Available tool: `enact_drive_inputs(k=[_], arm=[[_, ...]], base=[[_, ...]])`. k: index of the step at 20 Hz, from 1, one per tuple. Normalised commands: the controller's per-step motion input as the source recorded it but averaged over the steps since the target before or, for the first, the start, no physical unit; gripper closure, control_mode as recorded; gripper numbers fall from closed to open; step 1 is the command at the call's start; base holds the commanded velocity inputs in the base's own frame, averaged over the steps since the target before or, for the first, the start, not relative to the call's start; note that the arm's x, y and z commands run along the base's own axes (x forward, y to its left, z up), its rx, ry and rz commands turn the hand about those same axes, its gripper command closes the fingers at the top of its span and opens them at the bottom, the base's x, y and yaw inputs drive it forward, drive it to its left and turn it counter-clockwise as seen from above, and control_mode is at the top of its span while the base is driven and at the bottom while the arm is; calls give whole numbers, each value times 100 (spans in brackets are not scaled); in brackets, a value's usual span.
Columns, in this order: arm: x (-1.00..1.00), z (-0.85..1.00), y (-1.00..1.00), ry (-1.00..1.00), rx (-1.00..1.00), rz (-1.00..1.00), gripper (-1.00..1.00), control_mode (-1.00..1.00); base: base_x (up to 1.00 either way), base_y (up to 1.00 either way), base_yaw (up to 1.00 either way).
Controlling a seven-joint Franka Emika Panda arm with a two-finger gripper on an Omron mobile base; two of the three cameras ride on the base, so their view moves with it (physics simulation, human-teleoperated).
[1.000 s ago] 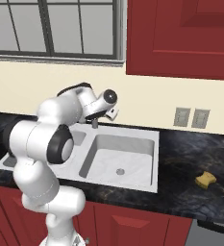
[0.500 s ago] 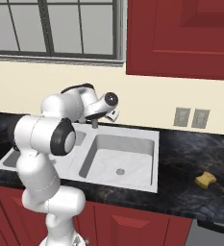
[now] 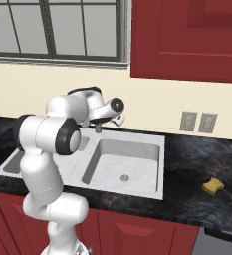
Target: Soak the sponge with water for a few seconds and then drop it inside the sink.
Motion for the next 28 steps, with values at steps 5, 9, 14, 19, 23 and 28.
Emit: enact_drive_inputs(k=[5, 9, 14, 19, 23, 28], arm=[[8, -5, -14, -4, 0, 0, -100, -100], [1, -1, -11, -3, 0, 0, -100, -100], [0, 0, 0, 0, 0, 0, -100, -100], [0, 1, 10, -3, 0, 0, -100, -100], [0, 25, 7, -8, 0, 0, -100, -100], [8, 11, 1, -4, 0, 0, -100, -100]], base=[[0, 0, 0], [0, 0, 0], [0, 0, 0], [0, 0, 0], [0, 0, 0], [0, 0, 0]])
